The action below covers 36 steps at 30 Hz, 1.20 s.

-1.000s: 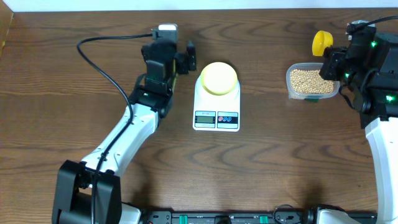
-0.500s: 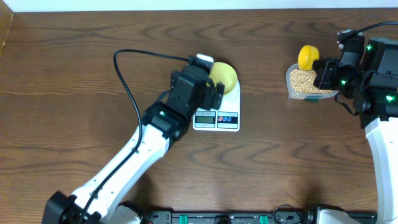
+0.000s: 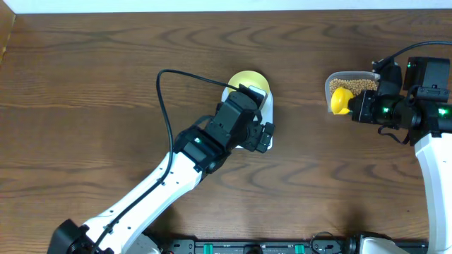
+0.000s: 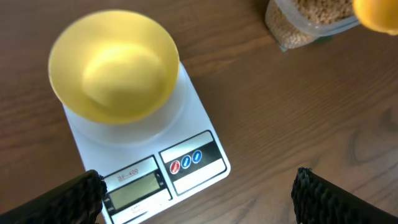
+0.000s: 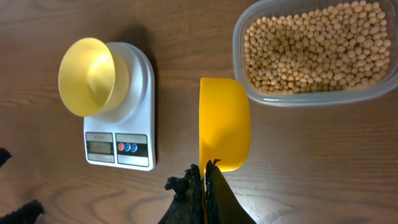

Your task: Scoop item into bowl and weigh 50g on scale

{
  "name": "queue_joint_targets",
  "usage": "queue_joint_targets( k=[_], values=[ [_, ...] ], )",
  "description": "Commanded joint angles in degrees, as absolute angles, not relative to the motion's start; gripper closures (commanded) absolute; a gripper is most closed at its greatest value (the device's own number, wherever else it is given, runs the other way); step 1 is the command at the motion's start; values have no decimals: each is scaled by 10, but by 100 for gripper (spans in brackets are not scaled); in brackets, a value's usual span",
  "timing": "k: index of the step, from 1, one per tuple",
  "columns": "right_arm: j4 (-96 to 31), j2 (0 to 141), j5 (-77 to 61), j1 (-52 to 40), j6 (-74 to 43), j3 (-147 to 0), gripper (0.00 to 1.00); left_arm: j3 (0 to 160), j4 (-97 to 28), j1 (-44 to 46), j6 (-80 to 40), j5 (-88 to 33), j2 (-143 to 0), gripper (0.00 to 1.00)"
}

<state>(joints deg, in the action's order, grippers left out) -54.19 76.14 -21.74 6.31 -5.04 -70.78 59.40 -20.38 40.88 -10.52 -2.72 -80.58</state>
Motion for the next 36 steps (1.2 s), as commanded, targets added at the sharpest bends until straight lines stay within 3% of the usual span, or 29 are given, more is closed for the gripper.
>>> queue_joint_targets(
  k=[1, 2, 3, 4, 6, 7, 20, 36],
  values=[
    [-542, 761, -211, 63, -35, -714, 99, 598, -203, 408, -123, -43, -831, 3],
    [-542, 761, -211, 63, -35, -714, 99, 598, -204, 408, -123, -51, -837, 2],
    [-542, 761, -211, 63, -34, -714, 99, 598, -204, 409, -124, -57, -843, 7],
    [-542, 761, -211, 63, -33, -714, 99, 598, -206, 409, -124, -60, -849, 26],
    [-542, 761, -211, 63, -33, -714, 99, 598, -208, 409, -124, -60, -862, 81],
    [-542, 761, -212, 63, -33, -714, 99, 598, -205, 408, -124, -56, -869, 92],
    [-543, 761, -214, 63, -33, -714, 99, 598, -209, 409, -185, 62, -954, 93],
    [-542, 760, -213, 63, -33, -714, 99, 598, -187, 410, -101, 19, -1019, 92]
  ],
)
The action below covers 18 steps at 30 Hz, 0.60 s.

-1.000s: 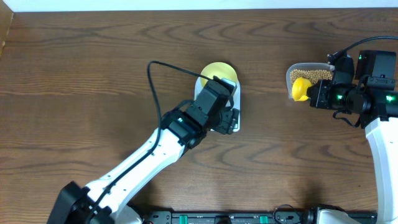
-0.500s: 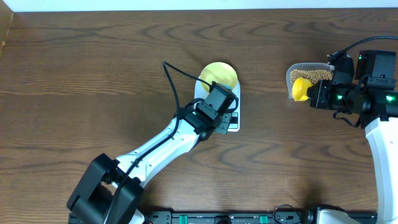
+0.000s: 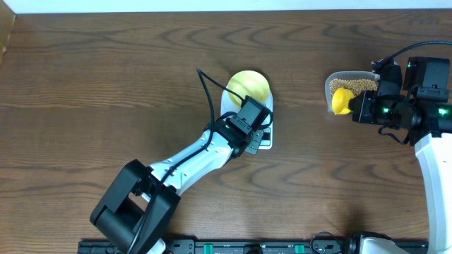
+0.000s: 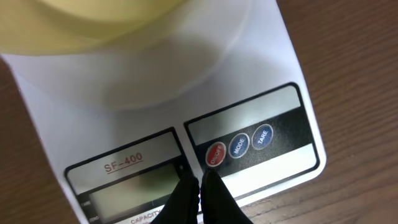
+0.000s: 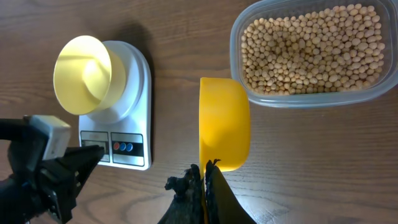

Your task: Scoop item into bowl and weigh 50g on scale

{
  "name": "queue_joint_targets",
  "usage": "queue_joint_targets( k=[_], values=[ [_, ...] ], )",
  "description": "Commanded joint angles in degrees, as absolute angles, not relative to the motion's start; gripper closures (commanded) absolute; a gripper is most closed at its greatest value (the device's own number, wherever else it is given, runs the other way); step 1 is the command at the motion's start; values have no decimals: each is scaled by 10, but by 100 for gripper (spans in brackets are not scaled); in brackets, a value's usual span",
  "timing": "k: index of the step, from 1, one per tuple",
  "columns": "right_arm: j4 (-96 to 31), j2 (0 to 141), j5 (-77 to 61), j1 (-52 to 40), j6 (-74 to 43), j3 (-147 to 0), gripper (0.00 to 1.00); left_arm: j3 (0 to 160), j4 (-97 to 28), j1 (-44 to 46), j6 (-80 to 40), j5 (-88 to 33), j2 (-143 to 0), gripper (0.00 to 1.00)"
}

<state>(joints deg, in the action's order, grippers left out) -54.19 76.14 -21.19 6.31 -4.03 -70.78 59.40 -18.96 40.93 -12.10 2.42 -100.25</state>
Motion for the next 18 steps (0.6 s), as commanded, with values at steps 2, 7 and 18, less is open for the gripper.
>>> queue_joint_targets(
  k=[2, 7, 18],
  values=[
    [-542, 760, -213, 63, -33, -714, 99, 598, -183, 411, -101, 19, -1027, 93],
    [-543, 760, -214, 63, -33, -714, 99, 598, -172, 411, -88, 19, -1030, 93],
    [-543, 760, -214, 63, -33, -714, 99, 598, -149, 411, -86, 19, -1051, 93]
  ],
)
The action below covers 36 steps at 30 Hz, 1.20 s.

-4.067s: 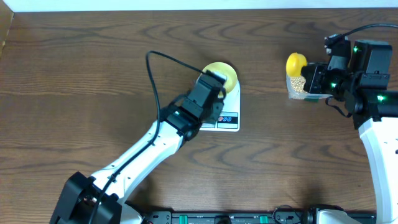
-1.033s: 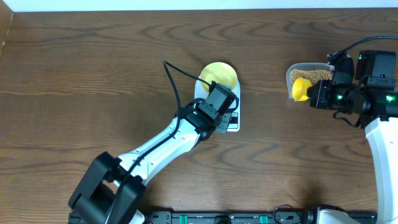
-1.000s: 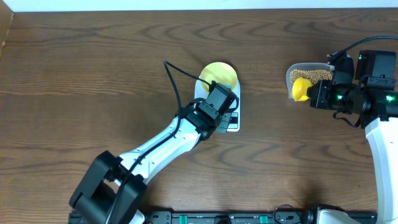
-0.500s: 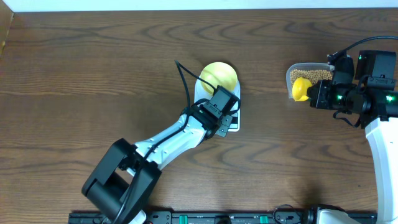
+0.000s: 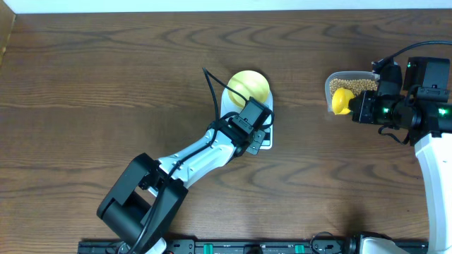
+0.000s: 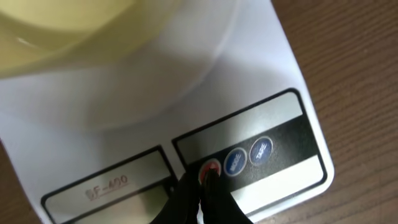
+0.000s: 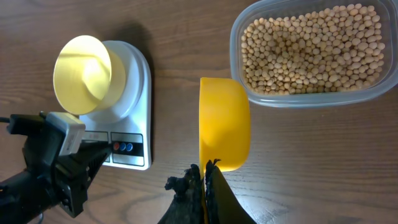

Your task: Scoop item into bowl and weigh 50g on scale

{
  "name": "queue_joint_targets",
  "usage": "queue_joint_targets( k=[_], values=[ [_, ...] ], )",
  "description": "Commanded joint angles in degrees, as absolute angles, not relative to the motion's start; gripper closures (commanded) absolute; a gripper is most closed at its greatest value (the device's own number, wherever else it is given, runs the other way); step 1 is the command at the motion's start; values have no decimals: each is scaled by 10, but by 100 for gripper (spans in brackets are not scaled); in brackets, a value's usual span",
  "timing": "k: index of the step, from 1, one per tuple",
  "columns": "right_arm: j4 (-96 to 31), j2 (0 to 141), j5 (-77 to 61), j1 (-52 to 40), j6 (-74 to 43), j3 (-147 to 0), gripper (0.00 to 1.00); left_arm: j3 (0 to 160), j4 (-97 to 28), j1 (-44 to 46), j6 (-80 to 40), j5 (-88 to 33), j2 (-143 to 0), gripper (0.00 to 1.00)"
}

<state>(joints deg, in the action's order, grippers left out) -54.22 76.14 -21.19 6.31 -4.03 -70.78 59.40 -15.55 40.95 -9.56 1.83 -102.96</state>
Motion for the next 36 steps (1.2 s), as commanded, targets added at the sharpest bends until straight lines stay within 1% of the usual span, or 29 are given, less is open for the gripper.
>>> queue_joint_targets(
  k=[1, 7, 26, 36],
  values=[
    [-544, 761, -214, 63, -33, -714, 99, 598, -142, 411, -86, 19, -1056, 92],
    [-545, 760, -216, 63, -33, -714, 99, 598, -128, 411, -86, 19, -1064, 93],
    [-547, 760, -215, 63, -33, -714, 99, 598, -171, 412, -86, 19, -1065, 93],
    [-549, 761, -215, 63, -33, -714, 99, 598, -164, 412, -86, 22, -1069, 93]
  ],
)
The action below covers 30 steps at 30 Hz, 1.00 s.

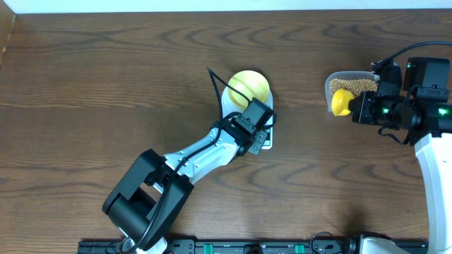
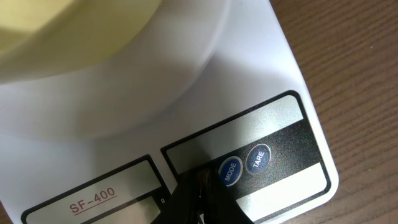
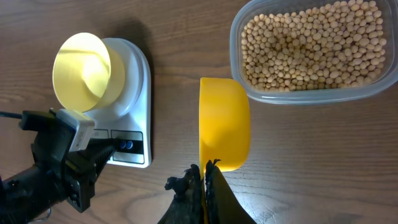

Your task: Scoop item into bowl and weigh 50g on scale

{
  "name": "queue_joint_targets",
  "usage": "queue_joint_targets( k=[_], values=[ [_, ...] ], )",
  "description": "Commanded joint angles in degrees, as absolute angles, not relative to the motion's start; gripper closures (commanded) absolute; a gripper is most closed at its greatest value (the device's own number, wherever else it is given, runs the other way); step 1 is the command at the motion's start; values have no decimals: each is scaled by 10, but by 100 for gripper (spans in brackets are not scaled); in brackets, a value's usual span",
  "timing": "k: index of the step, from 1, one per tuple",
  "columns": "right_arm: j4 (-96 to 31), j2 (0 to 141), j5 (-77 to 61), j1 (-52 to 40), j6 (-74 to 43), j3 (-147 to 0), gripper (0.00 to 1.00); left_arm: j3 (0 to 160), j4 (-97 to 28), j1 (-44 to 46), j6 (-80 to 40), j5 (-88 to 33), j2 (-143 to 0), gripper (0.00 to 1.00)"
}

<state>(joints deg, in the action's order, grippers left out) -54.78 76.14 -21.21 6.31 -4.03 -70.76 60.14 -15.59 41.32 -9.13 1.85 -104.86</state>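
A yellow bowl point(image 1: 248, 84) stands on the white scale point(image 1: 263, 109) mid-table. My left gripper point(image 2: 200, 176) is shut, its tips pressed on the scale's button panel, covering the red button left of the blue MODE button point(image 2: 229, 171). My right gripper point(image 3: 204, 168) is shut on the handle of a yellow scoop point(image 3: 224, 123), held level beside the clear tub of soybeans point(image 3: 309, 48). The scoop's inside faces away, so its contents are hidden. In the right wrist view the bowl point(image 3: 82, 69) looks empty.
The scale's display point(image 2: 99, 202) sits left of the left gripper's tips, partly cut off. The tub point(image 1: 347, 81) stands at the right side of the brown wooden table point(image 1: 92, 92). A black cable point(image 1: 213, 81) arcs off the left arm by the bowl.
My left gripper tips have moved a little forward and down onto the panel, now fully covering the red button. The right gripper and scoop have not moved.
My left gripper was open above the scale. Then it was shut, tips hovering near the red button. Then the tips touched that button, and now they cover it. My right gripper held the scoop beside the bean tub throughout.
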Motion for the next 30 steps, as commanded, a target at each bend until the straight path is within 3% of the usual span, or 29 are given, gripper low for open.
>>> queue_joint_targets(
  k=[1, 30],
  values=[
    [-549, 761, -215, 63, -33, -714, 99, 598, -162, 412, -86, 22, -1072, 93],
    [-549, 760, -215, 63, -31, -714, 99, 598, -143, 412, -85, 37, -1017, 92]
  ],
)
